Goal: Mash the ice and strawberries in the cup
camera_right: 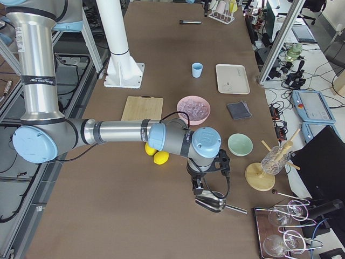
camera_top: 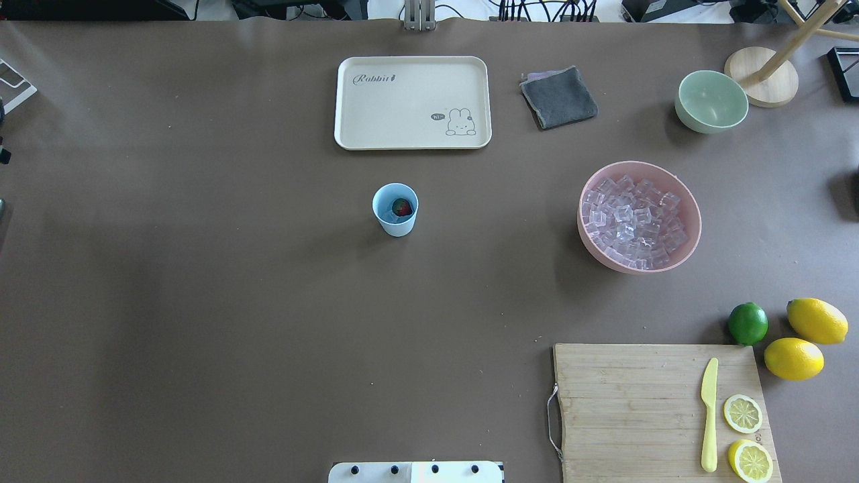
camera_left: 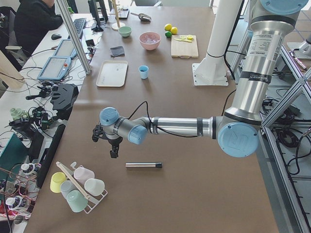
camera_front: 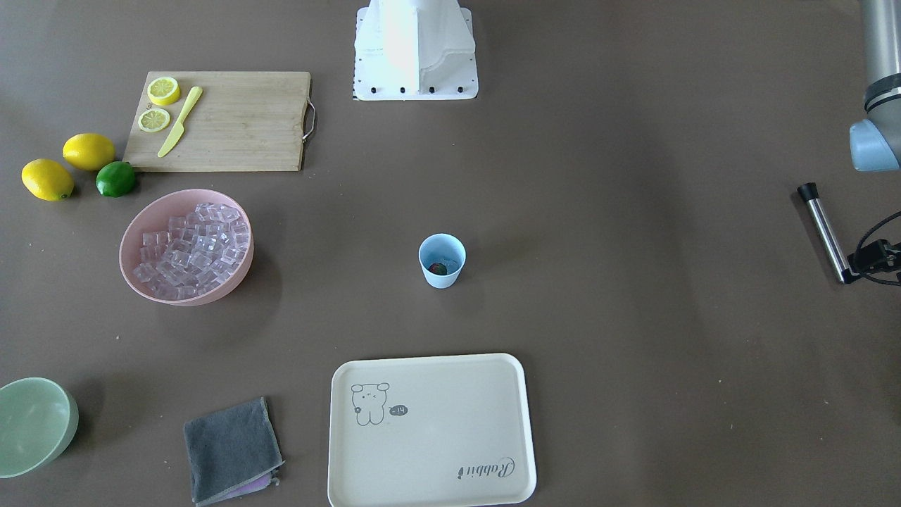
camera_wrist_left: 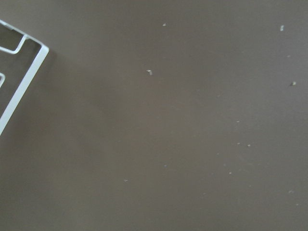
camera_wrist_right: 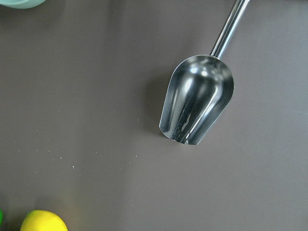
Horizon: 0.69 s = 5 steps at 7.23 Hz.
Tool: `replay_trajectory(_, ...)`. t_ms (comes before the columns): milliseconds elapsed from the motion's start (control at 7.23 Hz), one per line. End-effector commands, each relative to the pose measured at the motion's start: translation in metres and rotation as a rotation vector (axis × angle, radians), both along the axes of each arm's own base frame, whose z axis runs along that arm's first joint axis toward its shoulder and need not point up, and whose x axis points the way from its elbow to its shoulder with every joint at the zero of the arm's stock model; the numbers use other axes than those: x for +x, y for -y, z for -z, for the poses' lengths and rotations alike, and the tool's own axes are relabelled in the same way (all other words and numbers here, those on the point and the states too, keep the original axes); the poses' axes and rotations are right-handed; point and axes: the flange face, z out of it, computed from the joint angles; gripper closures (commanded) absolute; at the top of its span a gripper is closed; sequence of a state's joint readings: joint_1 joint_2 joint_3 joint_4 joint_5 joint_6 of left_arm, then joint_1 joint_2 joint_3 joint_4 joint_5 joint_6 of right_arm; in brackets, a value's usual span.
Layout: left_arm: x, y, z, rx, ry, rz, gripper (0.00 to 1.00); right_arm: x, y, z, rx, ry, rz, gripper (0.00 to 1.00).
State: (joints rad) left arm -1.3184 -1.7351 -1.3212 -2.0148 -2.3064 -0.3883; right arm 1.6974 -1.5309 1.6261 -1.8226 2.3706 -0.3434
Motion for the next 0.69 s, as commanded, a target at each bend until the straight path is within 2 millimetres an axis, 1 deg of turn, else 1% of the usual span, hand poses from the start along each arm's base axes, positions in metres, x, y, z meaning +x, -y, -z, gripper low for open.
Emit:
replay_trajectory(0, 0.0, -0.057, -0.055, -0.033, -0.013, 0.048, 0.02, 0.0, -0.001, 0.0, 0.0, -0.004, 0.001, 0.0)
replay_trajectory(138, 0.01, -0.06, -0.062, -0.053, -0.009, 0.059, 0.02, 0.0, -0.001, 0.0, 0.001, -0.004, 0.003, 0.0)
replay_trajectory(277, 0.035, -0.062, -0.062, -0.036, 0.024, 0.072, 0.02, 0.0, 0.0, 0.001, 0.005, -0.004, 0.004, 0.0)
replay_trajectory(415, 0.048, -0.065, -0.064, -0.021, 0.035, 0.065, 0.02, -0.001, -0.001, 0.0, 0.008, 0.001, 0.008, 0.0)
replay_trajectory(553, 0.047, -0.07, -0.069, -0.023, 0.04, 0.059, 0.02, 0.0, -0.002, 0.0, 0.008, 0.003, 0.006, 0.0)
